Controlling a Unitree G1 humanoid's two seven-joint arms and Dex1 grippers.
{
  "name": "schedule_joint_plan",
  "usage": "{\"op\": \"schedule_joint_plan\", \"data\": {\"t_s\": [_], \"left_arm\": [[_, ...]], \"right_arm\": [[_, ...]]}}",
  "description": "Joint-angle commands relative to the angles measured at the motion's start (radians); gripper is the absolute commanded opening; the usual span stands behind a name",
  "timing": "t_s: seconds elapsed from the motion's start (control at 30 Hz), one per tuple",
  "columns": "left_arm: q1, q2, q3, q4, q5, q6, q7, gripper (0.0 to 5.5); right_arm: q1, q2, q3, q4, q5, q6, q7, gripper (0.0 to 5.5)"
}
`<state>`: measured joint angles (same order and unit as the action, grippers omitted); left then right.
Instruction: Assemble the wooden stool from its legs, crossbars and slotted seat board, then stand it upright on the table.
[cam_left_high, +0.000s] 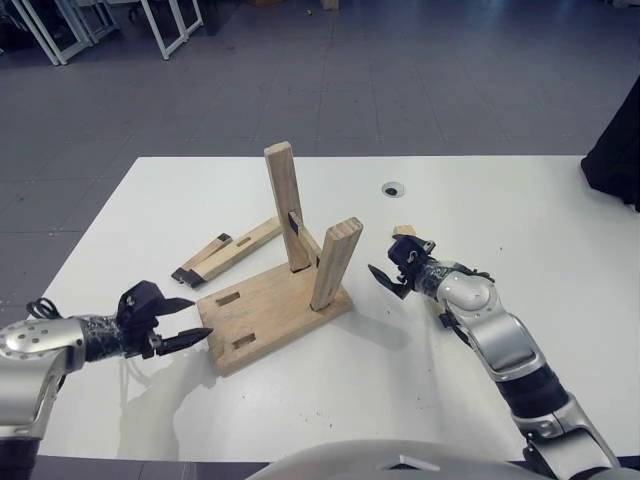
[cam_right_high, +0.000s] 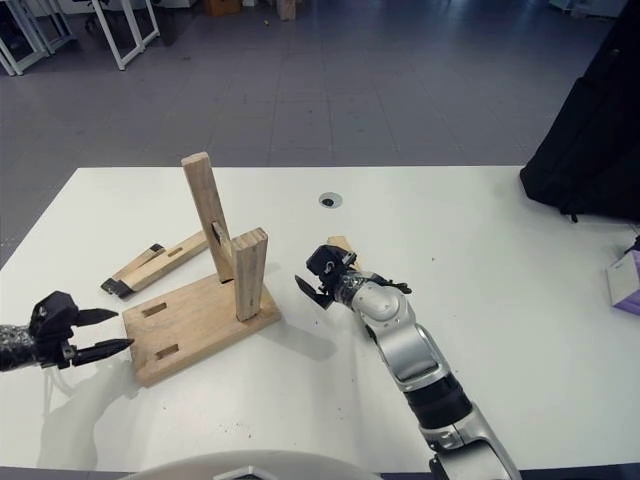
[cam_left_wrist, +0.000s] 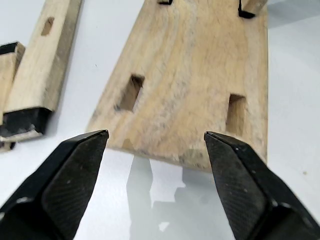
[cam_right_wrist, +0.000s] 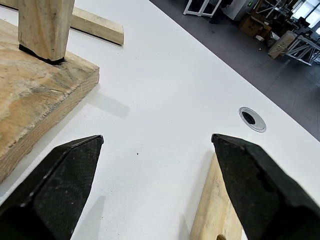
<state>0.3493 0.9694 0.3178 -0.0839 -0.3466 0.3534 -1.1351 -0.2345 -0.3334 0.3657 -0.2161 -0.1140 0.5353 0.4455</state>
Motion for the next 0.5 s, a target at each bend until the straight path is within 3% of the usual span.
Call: {"op": "schedule_joint_plan", "data": {"t_s": [0.03, 0.27, 0.4, 0.5], "left_arm": [[0.007, 0.042, -0.008, 0.045, 0.079, -0.04, 0.023, 3.54], [0.022, -0.041, -0.232, -0.128, 0.124, 0.004, 0.041, 3.54], [0.087, -0.036, -0.285, -0.256, 0.073, 0.044, 0.005, 3.54], [-0.001, -0.072, -0.347, -0.234, 0.093, 0.061, 0.044, 3.54]], "right_arm": [[0.005, -0.009, -0.017, -0.012, 0.002, 0.012, 0.009, 3.99], [-0.007, 0.023, -0.045, -0.014, 0.038, 0.037, 0.014, 3.99], [-0.022, 0.005, -0.115, -0.02, 0.082, 0.06, 0.037, 3.99], [-0.012, -0.041, -0.145, -0.024, 0.079, 0.052, 0.05, 3.99]]}}
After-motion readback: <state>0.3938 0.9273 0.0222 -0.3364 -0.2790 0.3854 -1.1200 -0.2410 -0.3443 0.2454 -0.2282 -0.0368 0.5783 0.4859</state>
